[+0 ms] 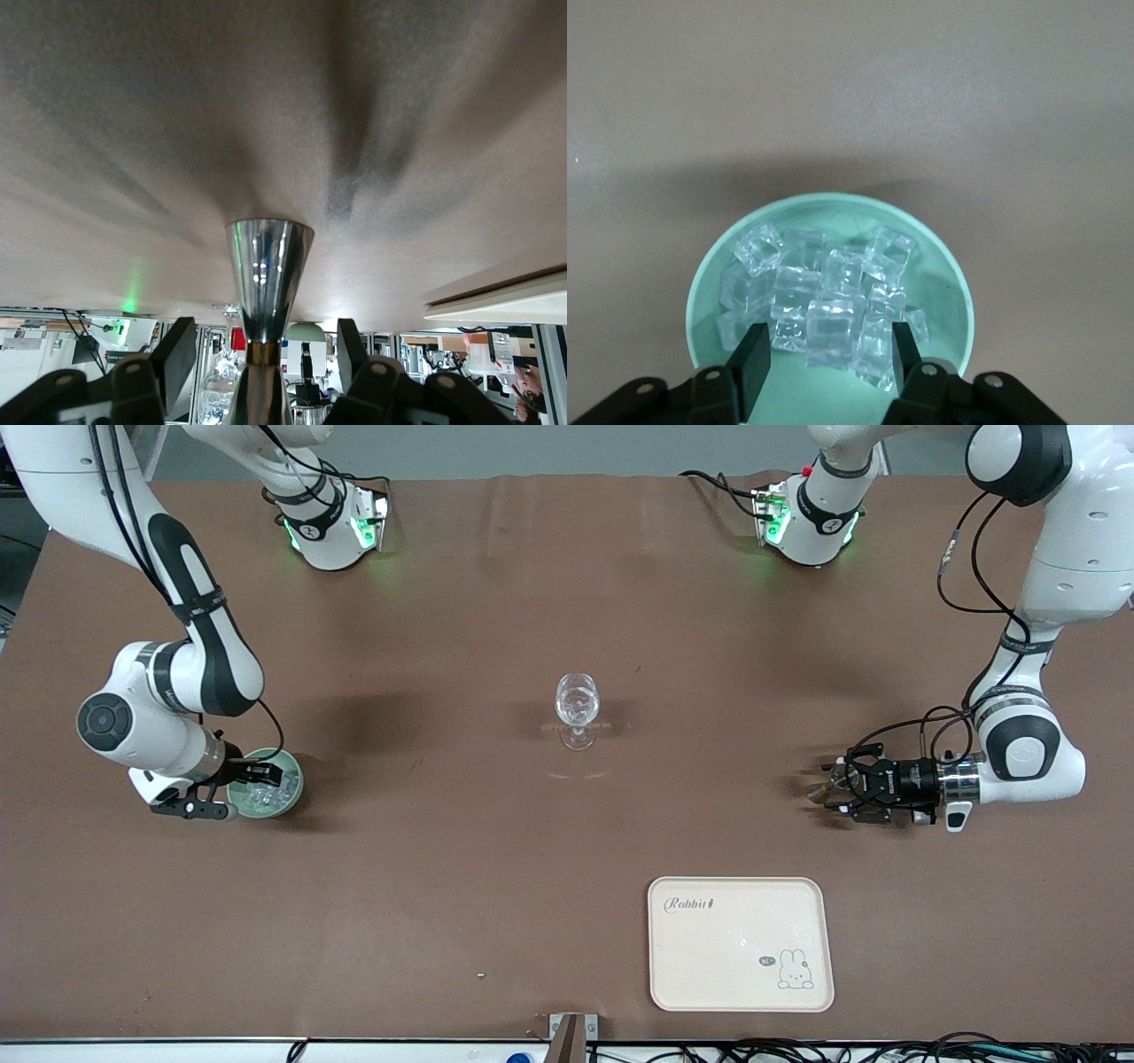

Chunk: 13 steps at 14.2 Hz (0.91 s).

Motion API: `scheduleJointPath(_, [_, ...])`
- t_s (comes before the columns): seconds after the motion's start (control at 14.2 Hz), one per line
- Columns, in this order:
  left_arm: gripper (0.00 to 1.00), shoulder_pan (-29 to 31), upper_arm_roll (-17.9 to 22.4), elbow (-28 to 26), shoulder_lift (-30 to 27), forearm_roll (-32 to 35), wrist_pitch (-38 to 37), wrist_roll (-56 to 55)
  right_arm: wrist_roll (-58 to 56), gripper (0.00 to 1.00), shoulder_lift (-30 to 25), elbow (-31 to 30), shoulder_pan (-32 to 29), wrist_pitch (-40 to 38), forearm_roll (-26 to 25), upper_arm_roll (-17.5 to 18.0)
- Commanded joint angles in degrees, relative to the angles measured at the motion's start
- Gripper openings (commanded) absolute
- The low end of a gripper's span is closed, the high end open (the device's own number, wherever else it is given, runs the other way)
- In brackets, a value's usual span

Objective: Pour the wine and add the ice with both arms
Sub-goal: 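Lift the ice with the right gripper while the left gripper raises the jigger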

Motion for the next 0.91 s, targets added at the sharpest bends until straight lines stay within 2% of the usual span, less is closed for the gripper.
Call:
scheduleJointPath(0.0, [0.64,-0.16,-0.08,-0.24,-0.03,-1.23,0.86,0.87,0.00,0.61,-1.31,-0.44,-0.74,0.03,-0.54,0.32])
scheduleJointPath(0.35, [0.52,-0.16,-0.08,-0.24,-0.03,-1.22,0.86,0.87,0.00,0.59,-1.13,-0.44,-0.65,0.12,-0.54,0.41])
scheduleJointPath(0.63, [0.48,-0.07,-0.08,-0.32,-0.03,-1.14,0.51,0.79,0.00,0.57,-0.87,-0.44,-0.65,0.12,-0.54,0.41])
scheduleJointPath(0.84, [0.38,0.02,-0.08,-0.33,-0.12,-1.05,0.34,0.79,0.00,0.57,-0.52,-0.44,-0.65,0.20,-0.54,0.41])
